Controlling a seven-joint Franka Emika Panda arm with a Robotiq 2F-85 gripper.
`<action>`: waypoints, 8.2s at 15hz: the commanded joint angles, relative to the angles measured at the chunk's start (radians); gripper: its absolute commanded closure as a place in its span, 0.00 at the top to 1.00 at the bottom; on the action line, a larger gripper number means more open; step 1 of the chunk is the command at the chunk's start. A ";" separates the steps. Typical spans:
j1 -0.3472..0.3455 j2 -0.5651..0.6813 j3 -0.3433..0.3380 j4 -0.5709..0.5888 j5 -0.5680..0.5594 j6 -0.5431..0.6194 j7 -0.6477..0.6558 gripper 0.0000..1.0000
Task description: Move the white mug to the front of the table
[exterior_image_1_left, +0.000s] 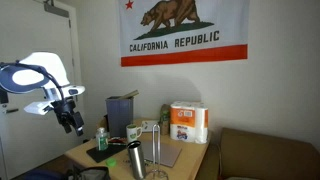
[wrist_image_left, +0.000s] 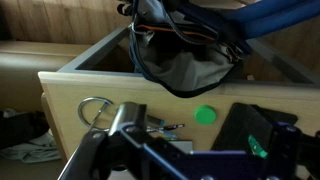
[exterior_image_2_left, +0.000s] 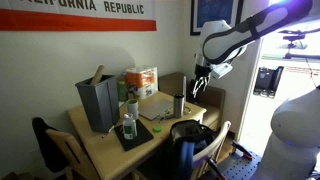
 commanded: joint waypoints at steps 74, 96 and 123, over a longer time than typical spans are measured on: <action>0.390 1.456 -0.210 1.478 -0.247 0.059 0.968 0.07; 0.309 0.891 -0.044 0.587 -0.451 0.139 1.176 0.07; 0.275 1.114 -0.105 0.757 -0.642 0.374 1.685 0.07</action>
